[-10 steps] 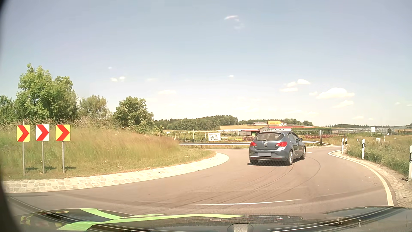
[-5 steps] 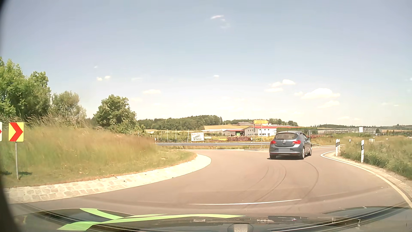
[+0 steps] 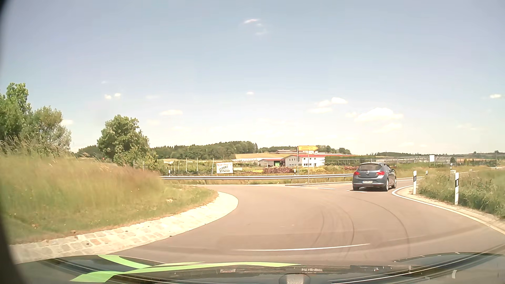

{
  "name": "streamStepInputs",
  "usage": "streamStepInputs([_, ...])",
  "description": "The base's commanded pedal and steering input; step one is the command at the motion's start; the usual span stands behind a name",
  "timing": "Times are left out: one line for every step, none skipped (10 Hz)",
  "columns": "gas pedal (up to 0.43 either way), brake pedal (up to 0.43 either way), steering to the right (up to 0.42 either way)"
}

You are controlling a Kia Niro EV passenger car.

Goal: Follow the waypoints while adhering to traffic rules and regulations

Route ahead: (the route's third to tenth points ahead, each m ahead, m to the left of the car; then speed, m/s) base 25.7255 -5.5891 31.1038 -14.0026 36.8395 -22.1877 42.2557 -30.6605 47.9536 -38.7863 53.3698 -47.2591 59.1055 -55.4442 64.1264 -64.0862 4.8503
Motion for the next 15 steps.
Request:
streamStepInputs([0.378, 0.0, 0.081])
streamStepInputs([0.37, 0.0, 0.082])
streamStepInputs([0.37, 0.0, 0.083])
streamStepInputs([0.37, 0.0, 0.083])
streamStepInputs([0.37, 0.0, 0.083])
streamStepInputs([0.35, 0.0, 0.084])
streamStepInputs([0.299, 0.0, 0.084])
streamStepInputs([0.299, 0.0, 0.084])
streamStepInputs([0.299, 0.0, 0.084])
streamStepInputs([0.287, 0.0, 0.086])
streamStepInputs([0.268, 0.0, 0.092])
streamStepInputs([0.26, 0.0, 0.099])
streamStepInputs([0.248, 0.0, 0.105])
streamStepInputs([0.248, 0.0, 0.111])
streamStepInputs([0.24, 0.0, 0.117])
